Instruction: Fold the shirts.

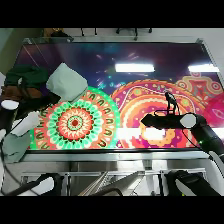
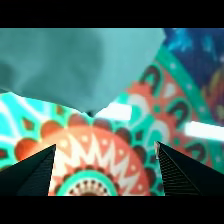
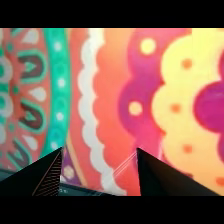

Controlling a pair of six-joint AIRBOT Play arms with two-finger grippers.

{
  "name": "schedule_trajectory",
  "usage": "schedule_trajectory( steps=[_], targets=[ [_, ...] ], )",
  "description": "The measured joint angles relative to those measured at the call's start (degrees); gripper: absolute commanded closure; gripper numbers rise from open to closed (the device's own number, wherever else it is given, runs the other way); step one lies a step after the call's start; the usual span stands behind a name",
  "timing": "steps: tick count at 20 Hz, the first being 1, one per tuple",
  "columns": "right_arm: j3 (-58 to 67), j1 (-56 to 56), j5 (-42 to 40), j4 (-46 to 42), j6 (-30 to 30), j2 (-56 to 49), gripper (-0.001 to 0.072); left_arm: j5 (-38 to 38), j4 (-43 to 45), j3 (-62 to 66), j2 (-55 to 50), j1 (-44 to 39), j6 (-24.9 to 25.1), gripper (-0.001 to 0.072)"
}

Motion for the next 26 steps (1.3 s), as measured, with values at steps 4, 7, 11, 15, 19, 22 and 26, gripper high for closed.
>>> schedule_trajectory(
  steps=[4, 7, 11, 15, 19, 22, 26],
  targets=[
    [0.0, 0.0, -1.4, -0.6, 0.0, -2.7, 0.0215, -1.4, 0.5, 13.5, -18.9, -0.9, -0.3, 0.0003],
    [0.0, 0.0, -2.0, -0.9, 0.0, -3.9, 0.0217, -2.3, 0.7, 23.1, -26.7, -2.3, -0.9, 0.0699],
    [0.0, 0.0, -2.1, -0.9, 0.0, -4.4, 0.0514, -8.4, 1.0, 32.7, -29.5, -3.3, -2.2, 0.0699],
    [0.2, -0.3, -1.0, -0.9, 0.0, -4.5, 0.0515, -17.3, 1.0, 38.8, -23.6, -6.2, -4.6, 0.0699],
    [2.6, -3.6, 4.2, -1.0, -2.5, -4.2, 0.0515, -24.7, 0.9, 41.4, -11.8, -13.2, -9.2, 0.0699],
    [5.2, -7.4, 8.4, -1.0, -5.5, -2.7, 0.0515, -27.6, 0.9, 41.9, -3.9, -21.4, -13.1, 0.0699],
    [6.8, -11.5, 12.0, -1.1, -7.9, 0.4, 0.0506, -27.0, 3.7, 41.7, 1.8, -34.9, -17.3, 0.0698]
  ],
)
